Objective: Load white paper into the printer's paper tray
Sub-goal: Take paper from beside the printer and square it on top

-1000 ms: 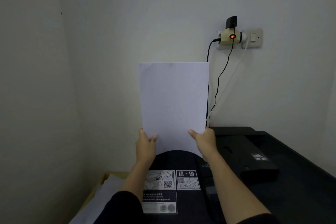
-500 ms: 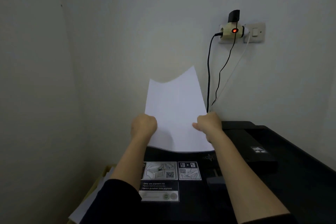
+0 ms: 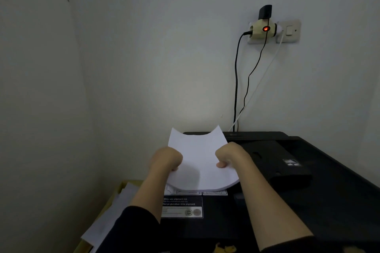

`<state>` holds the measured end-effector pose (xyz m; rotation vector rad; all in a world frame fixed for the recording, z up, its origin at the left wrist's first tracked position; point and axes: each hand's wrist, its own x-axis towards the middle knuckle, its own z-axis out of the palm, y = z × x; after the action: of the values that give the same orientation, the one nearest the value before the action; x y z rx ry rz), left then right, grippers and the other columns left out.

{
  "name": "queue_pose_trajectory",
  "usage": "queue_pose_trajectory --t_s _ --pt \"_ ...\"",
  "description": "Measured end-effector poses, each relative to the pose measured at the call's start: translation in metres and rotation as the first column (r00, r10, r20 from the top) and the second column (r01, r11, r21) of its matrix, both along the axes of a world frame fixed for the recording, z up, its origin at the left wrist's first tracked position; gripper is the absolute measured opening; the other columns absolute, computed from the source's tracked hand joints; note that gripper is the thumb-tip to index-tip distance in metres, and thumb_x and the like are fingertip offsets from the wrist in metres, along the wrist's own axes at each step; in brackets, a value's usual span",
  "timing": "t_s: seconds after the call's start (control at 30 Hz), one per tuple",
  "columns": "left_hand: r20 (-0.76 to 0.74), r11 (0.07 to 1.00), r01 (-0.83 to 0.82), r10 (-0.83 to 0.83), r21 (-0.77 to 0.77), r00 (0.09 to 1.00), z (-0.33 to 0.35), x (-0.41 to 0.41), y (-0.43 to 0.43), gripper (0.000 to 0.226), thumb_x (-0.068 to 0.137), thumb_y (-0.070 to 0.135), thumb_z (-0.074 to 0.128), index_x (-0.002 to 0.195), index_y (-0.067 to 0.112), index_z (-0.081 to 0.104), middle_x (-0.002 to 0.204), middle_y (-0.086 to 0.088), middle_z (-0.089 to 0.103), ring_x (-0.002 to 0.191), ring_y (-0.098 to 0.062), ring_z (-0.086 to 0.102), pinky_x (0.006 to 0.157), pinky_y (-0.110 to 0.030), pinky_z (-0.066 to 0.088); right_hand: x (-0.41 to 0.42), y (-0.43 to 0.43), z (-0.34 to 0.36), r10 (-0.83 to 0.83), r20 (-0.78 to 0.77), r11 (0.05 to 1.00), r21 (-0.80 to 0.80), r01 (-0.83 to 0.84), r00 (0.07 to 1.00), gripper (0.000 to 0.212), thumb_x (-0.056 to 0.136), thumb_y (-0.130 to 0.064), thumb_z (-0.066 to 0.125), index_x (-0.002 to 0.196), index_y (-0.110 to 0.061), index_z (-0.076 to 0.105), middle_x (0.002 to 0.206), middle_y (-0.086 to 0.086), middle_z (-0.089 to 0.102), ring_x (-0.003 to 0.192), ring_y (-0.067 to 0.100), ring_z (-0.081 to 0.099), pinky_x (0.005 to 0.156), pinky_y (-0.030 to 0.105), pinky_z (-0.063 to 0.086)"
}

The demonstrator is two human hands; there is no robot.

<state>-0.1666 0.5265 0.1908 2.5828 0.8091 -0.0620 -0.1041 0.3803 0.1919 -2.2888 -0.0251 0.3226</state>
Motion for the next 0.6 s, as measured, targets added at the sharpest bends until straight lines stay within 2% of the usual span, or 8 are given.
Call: queue_pose_trajectory --t_s 0.07,0.1,0.17,0.2,0.3,0.37,0.43,0.6 --pt "-0.037 0.993 0.001 0.003 0.118 0.999 0.001 0.002 -0.001 0.033 0.094 0.01 0.044 0.061 0.012 0.042 0.07 -0.001 0.046 0.077 -0.019 0.051 0.077 -0.03 0.043 -0.004 0.003 0.005 0.026 0.015 0.971 -0.236 -0.022 1.0 0.008 0.089 -0.009 0.052 0.097 -0.006 0.052 0.082 0.005 0.054 0.068 0.018 0.051 0.061 0.024 0.042" --pt "-0.068 0.984 0.017 -0.005 0.178 0.998 0.003 0.0 -0.004 0.027 0.093 0.012 0.044 0.066 0.012 0.045 0.079 -0.001 0.049 0.086 -0.019 0.051 0.077 -0.029 0.038 -0.007 0.005 0.008 0.028 0.034 0.941 -0.338 -0.015 0.999 0.008 0.09 -0.011 0.051 0.096 -0.006 0.052 0.08 0.004 0.054 0.067 0.018 0.05 0.06 0.025 0.041" --pt "-0.157 0.98 -0.05 0.082 0.194 0.984 0.004 -0.001 -0.007 0.01 0.094 0.019 0.045 0.092 0.012 0.052 0.109 -0.006 0.048 0.115 -0.024 0.04 0.079 -0.033 0.03 -0.01 0.005 0.011 0.027 0.028 0.886 -0.464 -0.011 0.999 0.024 0.089 -0.015 0.056 0.111 -0.005 0.057 0.096 0.005 0.059 0.084 0.022 0.058 0.062 0.027 0.045" --pt "-0.197 0.974 -0.073 0.117 0.214 0.973 0.002 0.0 -0.005 0.02 0.095 0.023 0.045 0.111 0.013 0.05 0.122 -0.008 0.043 0.123 -0.026 0.032 0.08 -0.035 0.027 -0.008 0.004 0.01 0.018 0.013 0.863 -0.505 -0.009 1.0 0.036 0.088 -0.018 0.059 0.122 -0.006 0.055 0.112 0.006 0.059 0.1 0.025 0.059 0.073 0.031 0.049" --pt "-0.226 0.965 -0.123 0.177 0.233 0.958 0.002 -0.003 0.0 0.051 0.092 0.024 0.048 0.139 0.009 0.033 0.14 -0.014 0.029 0.128 -0.029 0.025 0.09 -0.041 0.031 -0.01 0.004 0.007 -0.063 0.011 0.824 -0.563 0.058 0.998 0.067 0.083 -0.026 0.066 0.141 -0.008 0.038 0.142 0.014 0.04 0.129 0.037 0.04 0.104 0.048 0.041" --pt "-0.147 0.963 -0.165 0.198 0.212 0.969 -0.001 -0.005 0.0 0.074 0.088 0.025 0.055 0.147 0.006 0.015 0.148 -0.018 0.02 0.136 -0.033 0.019 0.105 -0.05 0.028 -0.011 0.003 0.005 -0.137 0.027 0.829 -0.545 0.13 0.99 0.08 0.08 -0.024 0.069 0.145 -0.009 0.026 0.148 0.021 0.026 0.135 0.045 0.027 0.108 0.062 0.03" --pt "-0.063 0.96 -0.181 0.198 0.212 0.978 -0.003 -0.006 0.0 0.087 0.086 0.026 0.058 0.15 0.007 0.002 0.152 -0.019 0.013 0.141 -0.035 0.014 0.11 -0.055 0.022 -0.013 0.005 0.001 -0.147 0.079 0.835 -0.524 0.167 0.986 0.079 0.08 -0.021 0.067 0.145 -0.009 0.025 0.149 0.024 0.022 0.137 0.047 0.021 0.109 0.066 0.025" --pt "0.068 0.973 -0.054 0.039 0.225 0.997 -0.006 -0.013 -0.012 0.075 0.091 0.015 0.045 0.15 0.006 -0.001 0.156 -0.019 -0.001 0.145 -0.036 0.005 0.114 -0.057 0.012 -0.025 0.008 -0.011 -0.011 0.209 0.885 -0.452 0.107 0.978 0.065 0.084 -0.021 0.056 0.142 -0.008 0.028 0.147 0.024 0.024 0.135 0.045 0.023 0.108 0.069 0.021"
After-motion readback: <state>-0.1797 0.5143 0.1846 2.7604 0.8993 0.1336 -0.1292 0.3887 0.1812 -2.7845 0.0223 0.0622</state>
